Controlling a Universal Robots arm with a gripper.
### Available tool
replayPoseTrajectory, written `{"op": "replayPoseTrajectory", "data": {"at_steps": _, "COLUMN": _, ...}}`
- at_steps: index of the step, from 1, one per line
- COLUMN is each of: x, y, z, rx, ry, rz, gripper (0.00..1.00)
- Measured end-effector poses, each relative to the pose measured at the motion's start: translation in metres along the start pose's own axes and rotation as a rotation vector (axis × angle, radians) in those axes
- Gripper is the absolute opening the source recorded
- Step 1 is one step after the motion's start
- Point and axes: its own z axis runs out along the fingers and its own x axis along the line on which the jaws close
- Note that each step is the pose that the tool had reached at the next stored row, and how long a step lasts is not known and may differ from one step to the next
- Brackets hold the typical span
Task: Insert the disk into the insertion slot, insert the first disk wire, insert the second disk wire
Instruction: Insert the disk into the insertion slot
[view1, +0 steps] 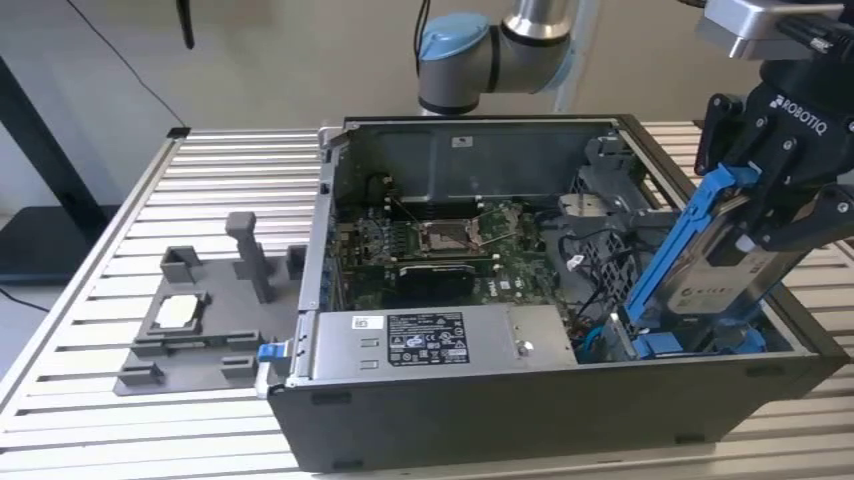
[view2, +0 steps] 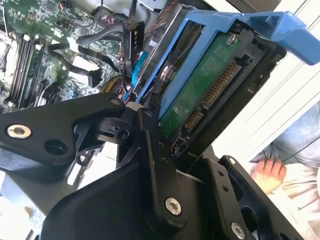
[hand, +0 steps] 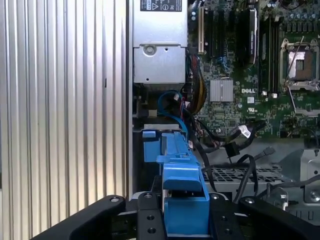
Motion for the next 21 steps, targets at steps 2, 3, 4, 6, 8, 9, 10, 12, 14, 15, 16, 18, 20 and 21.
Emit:
{"op": "replayPoseTrajectory", "data": {"at_steps": 2, "x": 0.0000, "y": -0.0001, "z": 0.0033, "rx": 0.0000, "ry": 0.0000, "rz": 0.000, "gripper": 0.33}}
{"op": "replayPoseTrajectory", "data": {"at_steps": 3, "x": 0.0000, "y": -0.0002, "z": 0.0049, "rx": 0.0000, "ry": -0.0001, "rz": 0.000, "gripper": 0.33}}
{"op": "replayPoseTrajectory", "data": {"at_steps": 4, "x": -0.0001, "y": -0.0003, "z": 0.0065, "rx": 0.0000, "ry": 0.0000, "rz": 0.000, "gripper": 0.33}}
{"op": "replayPoseTrajectory", "data": {"at_steps": 6, "x": -0.0002, "y": -0.0004, "z": 0.0100, "rx": 0.0000, "ry": 0.0001, "rz": 0.000, "gripper": 0.33}}
{"op": "replayPoseTrajectory", "data": {"at_steps": 8, "x": -0.0004, "y": -0.0005, "z": 0.0135, "rx": 0.0000, "ry": -0.0001, "rz": 0.000, "gripper": 0.33}}
{"op": "replayPoseTrajectory", "data": {"at_steps": 9, "x": -0.0005, "y": -0.0006, "z": 0.0152, "rx": 0.0000, "ry": -0.0002, "rz": 0.000, "gripper": 0.33}}
{"op": "replayPoseTrajectory", "data": {"at_steps": 10, "x": -0.0006, "y": -0.0007, "z": 0.0171, "rx": 0.0000, "ry": -0.0002, "rz": 0.000, "gripper": 0.33}}
{"op": "replayPoseTrajectory", "data": {"at_steps": 12, "x": -0.0007, "y": -0.0009, "z": 0.0208, "rx": 0.0000, "ry": -0.0001, "rz": 0.000, "gripper": 0.33}}
{"op": "replayPoseTrajectory", "data": {"at_steps": 14, "x": -0.0008, "y": -0.0010, "z": 0.0243, "rx": -0.0001, "ry": -0.0001, "rz": 0.000, "gripper": 0.33}}
{"op": "replayPoseTrajectory", "data": {"at_steps": 15, "x": -0.0008, "y": -0.0011, "z": 0.0261, "rx": -0.0001, "ry": 0.0000, "rz": 0.000, "gripper": 0.33}}
{"op": "replayPoseTrajectory", "data": {"at_steps": 16, "x": -0.0007, "y": -0.0012, "z": 0.0280, "rx": 0.0000, "ry": -0.0001, "rz": 0.000, "gripper": 0.33}}
{"op": "replayPoseTrajectory", "data": {"at_steps": 18, "x": -0.0007, "y": -0.0014, "z": 0.0317, "rx": 0.0000, "ry": -0.0004, "rz": 0.000, "gripper": 0.33}}
{"op": "replayPoseTrajectory", "data": {"at_steps": 20, "x": -0.0007, "y": -0.0015, "z": 0.0347, "rx": 0.0000, "ry": -0.0009, "rz": 0.000, "gripper": 0.33}}
{"op": "replayPoseTrajectory", "data": {"at_steps": 21, "x": -0.0007, "y": -0.0016, "z": 0.0361, "rx": 0.0000, "ry": -0.0008, "rz": 0.000, "gripper": 0.33}}
